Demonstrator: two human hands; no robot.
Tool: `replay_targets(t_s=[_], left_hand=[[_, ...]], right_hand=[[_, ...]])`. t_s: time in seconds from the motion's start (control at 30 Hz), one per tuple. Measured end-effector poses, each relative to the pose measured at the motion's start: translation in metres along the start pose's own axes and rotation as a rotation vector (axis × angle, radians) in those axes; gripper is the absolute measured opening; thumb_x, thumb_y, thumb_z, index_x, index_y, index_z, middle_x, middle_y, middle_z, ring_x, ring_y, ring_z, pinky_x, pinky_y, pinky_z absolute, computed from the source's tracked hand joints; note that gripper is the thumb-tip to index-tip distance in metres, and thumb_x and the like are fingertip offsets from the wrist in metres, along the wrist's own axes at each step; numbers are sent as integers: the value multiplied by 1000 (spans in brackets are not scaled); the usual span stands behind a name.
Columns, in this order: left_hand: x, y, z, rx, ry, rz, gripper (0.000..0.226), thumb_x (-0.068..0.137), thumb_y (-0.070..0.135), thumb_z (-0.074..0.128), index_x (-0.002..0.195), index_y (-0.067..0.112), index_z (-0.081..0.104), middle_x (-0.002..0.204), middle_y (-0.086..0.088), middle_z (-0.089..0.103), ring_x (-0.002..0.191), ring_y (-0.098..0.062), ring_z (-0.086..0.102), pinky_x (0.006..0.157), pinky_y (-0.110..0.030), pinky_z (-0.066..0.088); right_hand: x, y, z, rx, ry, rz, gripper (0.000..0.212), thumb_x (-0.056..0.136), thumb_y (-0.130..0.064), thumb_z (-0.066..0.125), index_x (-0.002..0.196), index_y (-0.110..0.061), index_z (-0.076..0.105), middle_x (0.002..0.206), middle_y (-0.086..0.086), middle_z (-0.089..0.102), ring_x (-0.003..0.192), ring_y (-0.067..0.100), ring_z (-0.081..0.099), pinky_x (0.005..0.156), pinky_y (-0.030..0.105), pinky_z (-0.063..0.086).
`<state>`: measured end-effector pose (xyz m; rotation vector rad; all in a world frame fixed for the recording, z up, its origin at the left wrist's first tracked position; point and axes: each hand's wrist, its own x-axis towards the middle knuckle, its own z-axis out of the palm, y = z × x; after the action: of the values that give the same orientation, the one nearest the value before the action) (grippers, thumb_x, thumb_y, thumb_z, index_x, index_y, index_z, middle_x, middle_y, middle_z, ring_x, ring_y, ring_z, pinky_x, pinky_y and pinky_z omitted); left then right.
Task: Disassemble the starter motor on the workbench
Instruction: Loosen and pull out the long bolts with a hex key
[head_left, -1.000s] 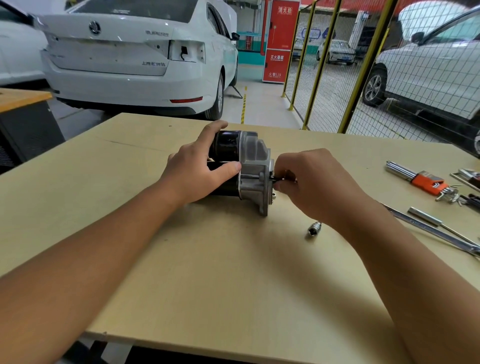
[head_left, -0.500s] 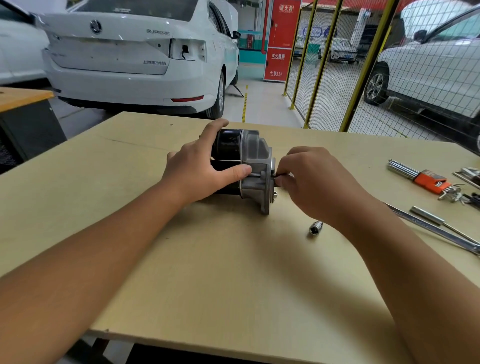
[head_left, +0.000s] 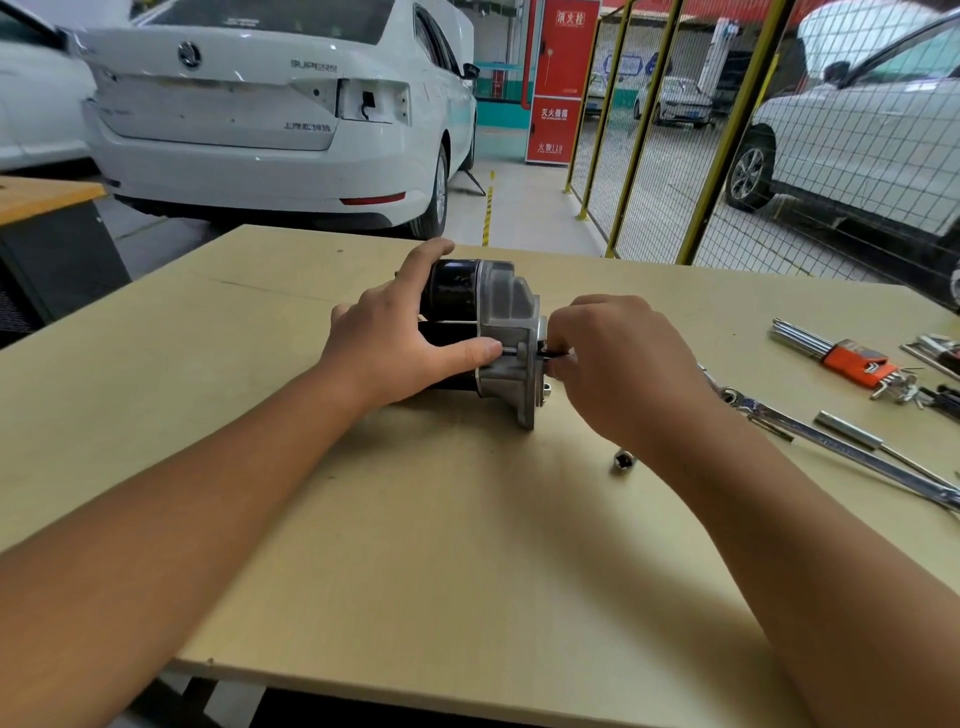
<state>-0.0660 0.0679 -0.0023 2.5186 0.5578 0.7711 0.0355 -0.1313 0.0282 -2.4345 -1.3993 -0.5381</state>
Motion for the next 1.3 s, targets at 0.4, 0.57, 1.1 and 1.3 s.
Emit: replay_targets(t_s=[0.4,0.57,1.1,1.3], left_hand=[[0,2,-1,-11,-11,-18,103,58,94,56,147,55,23,130,10,64,113,-27,62,102,-54,44],[-1,2,-1,-3,-17,-20,106,55,93,58,147,55,23,131,9,64,115,-26,61,104,-53,43],[-1,1,0,-5,-11,-11,96,64,92,51,147,54,23,132,9,63,114,-29,62,102,-53,42],[0,0,-3,-19,-29,-3,100,61,92,55,148,54,22,133,9,62,115,-26,61,105,-56,43]], right_hand=[[3,18,-6,153,-139,-65,19,99,-17,58,93,-7,73,86,8,64,84,25,55,78,37,43],[2,19,-10,105,-87,-74,13,95,-25,66,94,-17,76,86,1,65,83,24,58,73,41,52],[2,19,-10,164,-114,-72,18,98,-17,61,90,-8,75,84,6,62,80,21,55,75,37,48],[2,20,-11,100,-88,-76,10,94,-27,68,92,-18,73,88,-4,61,84,22,57,74,42,51]])
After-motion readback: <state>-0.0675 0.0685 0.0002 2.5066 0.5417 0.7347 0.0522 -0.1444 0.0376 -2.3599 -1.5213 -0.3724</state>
